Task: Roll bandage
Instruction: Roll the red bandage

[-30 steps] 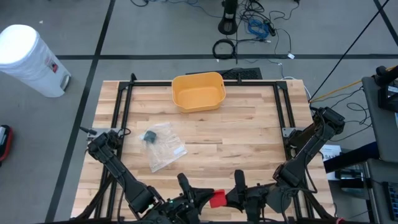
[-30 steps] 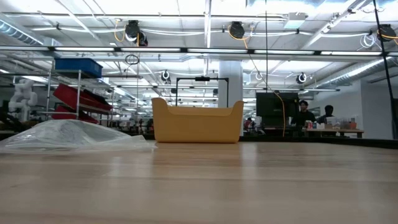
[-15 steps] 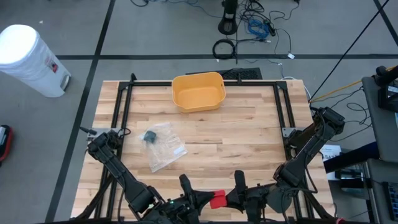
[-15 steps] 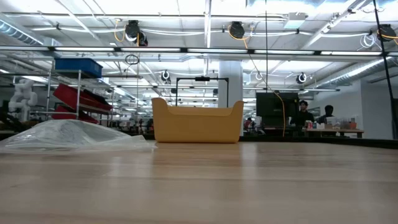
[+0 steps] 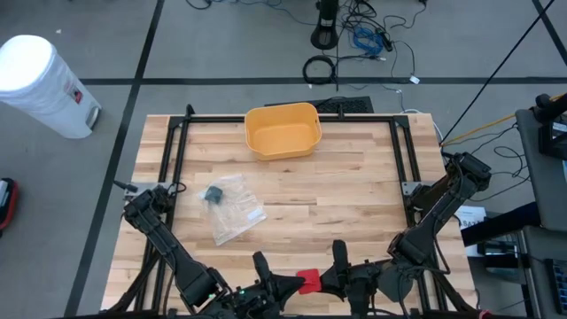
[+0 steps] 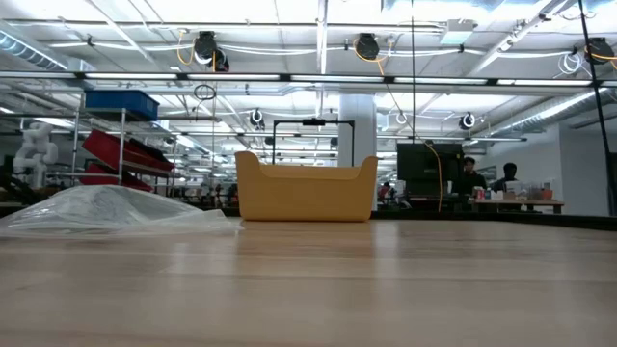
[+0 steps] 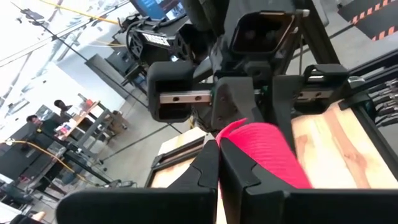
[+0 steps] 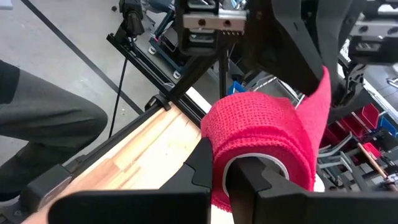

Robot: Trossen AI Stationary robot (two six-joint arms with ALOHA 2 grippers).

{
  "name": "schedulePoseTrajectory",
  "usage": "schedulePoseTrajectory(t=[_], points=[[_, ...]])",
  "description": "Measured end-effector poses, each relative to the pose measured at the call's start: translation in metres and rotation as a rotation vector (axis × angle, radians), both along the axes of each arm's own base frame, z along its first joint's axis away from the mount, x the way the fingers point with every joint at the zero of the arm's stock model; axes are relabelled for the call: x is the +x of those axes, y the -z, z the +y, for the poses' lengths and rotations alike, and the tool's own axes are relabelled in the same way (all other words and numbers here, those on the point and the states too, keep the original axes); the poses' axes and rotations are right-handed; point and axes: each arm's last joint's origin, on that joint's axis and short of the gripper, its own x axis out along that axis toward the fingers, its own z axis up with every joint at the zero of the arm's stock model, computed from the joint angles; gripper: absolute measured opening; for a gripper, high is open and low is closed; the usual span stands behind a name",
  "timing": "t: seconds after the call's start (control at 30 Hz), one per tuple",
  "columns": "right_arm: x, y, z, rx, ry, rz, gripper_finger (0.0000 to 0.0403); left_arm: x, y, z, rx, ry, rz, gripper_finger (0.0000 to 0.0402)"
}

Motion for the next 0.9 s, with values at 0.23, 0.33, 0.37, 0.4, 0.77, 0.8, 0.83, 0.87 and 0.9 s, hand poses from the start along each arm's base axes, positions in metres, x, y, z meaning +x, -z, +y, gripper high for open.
schedulePoseTrajectory(t=[0.23, 0.33, 0.37, 0.4, 0.77, 0.8, 0.83, 0.87, 0.9], points=[[0.001, 0.000, -0.001, 0.002, 0.003, 0.003, 0.0013, -0.004, 0.000, -0.006, -0.008, 0.064, 0.011, 0.0001], [0.001, 0.000, -0.001, 0.009, -0.002, -0.002, 0.0013, -0.004, 0.001, -0.008, -0.023, 0.140, 0.026, 0.0001], [0.001, -0.001, -0.001, 0.010, -0.003, -0.003, 0.0013, -0.003, 0.001, -0.009, -0.027, 0.157, 0.029, 0.0001], [0.001, -0.001, -0.001, 0.011, -0.003, -0.003, 0.0013, -0.003, 0.001, -0.009, -0.029, 0.169, 0.032, 0.0001], [0.001, 0.000, -0.001, 0.014, 0.002, 0.000, 0.0013, -0.005, 0.010, -0.008, 0.027, 0.208, 0.118, 0.0001], [0.001, 0.000, -0.001, 0.014, 0.002, 0.001, 0.0013, -0.005, 0.010, -0.008, 0.029, 0.216, 0.127, 0.0003], [0.001, 0.000, -0.001, 0.013, 0.001, 0.001, 0.0013, -0.004, 0.011, -0.007, 0.027, 0.222, 0.131, 0.0006], [0.001, 0.000, -0.001, 0.013, 0.001, 0.001, 0.0013, -0.004, 0.011, -0.007, 0.025, 0.225, 0.132, 0.0010], [0.001, 0.000, -0.001, 0.013, 0.002, 0.001, 0.0013, -0.003, 0.011, -0.006, 0.024, 0.225, 0.133, 0.0015]])
